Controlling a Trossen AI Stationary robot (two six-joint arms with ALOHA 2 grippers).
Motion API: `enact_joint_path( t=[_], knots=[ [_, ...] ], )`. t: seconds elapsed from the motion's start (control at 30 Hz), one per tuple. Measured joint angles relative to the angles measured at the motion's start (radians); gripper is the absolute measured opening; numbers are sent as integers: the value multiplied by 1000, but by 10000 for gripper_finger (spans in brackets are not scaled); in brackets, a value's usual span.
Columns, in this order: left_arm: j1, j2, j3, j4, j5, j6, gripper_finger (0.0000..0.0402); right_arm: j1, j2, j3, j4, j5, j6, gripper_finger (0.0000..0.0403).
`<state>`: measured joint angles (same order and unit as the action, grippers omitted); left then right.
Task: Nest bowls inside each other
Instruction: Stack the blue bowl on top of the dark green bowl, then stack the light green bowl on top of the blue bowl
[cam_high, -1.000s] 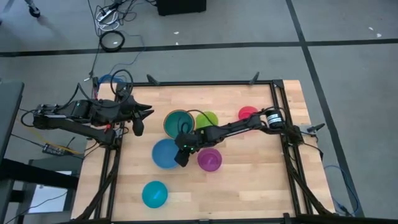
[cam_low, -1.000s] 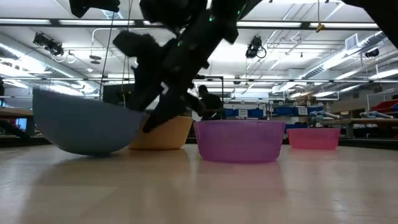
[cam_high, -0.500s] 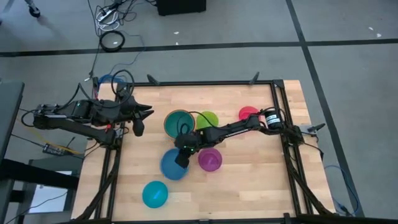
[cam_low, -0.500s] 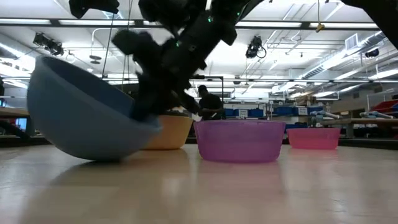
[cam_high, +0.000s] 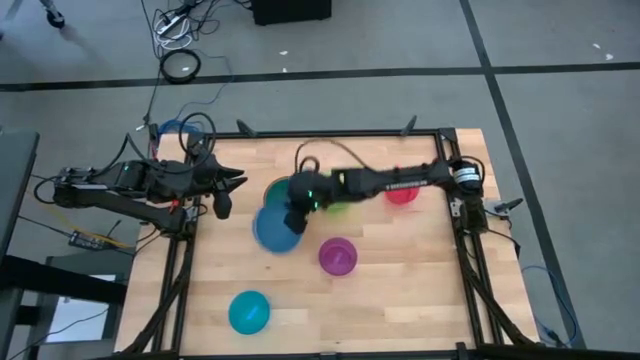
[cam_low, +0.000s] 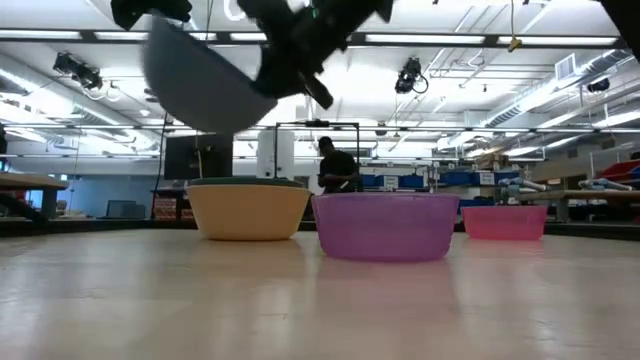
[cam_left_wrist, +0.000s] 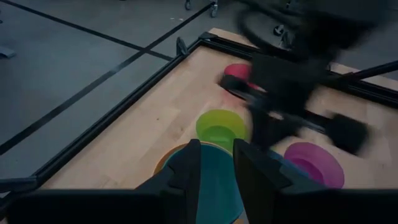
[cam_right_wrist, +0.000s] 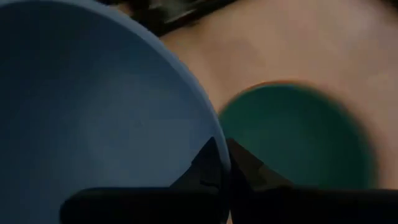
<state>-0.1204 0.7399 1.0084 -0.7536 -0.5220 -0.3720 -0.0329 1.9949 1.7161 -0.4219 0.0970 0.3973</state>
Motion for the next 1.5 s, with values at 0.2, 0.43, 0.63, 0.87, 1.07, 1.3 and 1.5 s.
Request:
enact_joint_path(
  t=[0.2, 0.43, 0.63, 0.87, 1.07, 1.3, 1.5],
  knots=[
    [0, 0, 0, -1, 0, 0, 103, -123, 20, -2, -17, -11, -41, 0],
    [0, 0, 0, -1, -1, 3, 103, -193, 51, -2, -68, -57, -59, 5],
    [0, 5, 0, -3, -2, 2, 103, -183, 64, -2, -87, -75, -81, 65],
    [0, 32, 0, -9, -2, 1, 103, -173, 64, -1, -115, -28, -61, 147],
    [0, 45, 0, -11, -2, 1, 103, -145, 59, -2, -49, 164, -108, 158],
    [0, 47, 0, -9, -2, 2, 103, -117, 58, -1, 141, 249, -190, 148],
    [0, 47, 0, -8, -2, 3, 103, -124, 80, 1, 127, 249, -164, 136]
  ],
)
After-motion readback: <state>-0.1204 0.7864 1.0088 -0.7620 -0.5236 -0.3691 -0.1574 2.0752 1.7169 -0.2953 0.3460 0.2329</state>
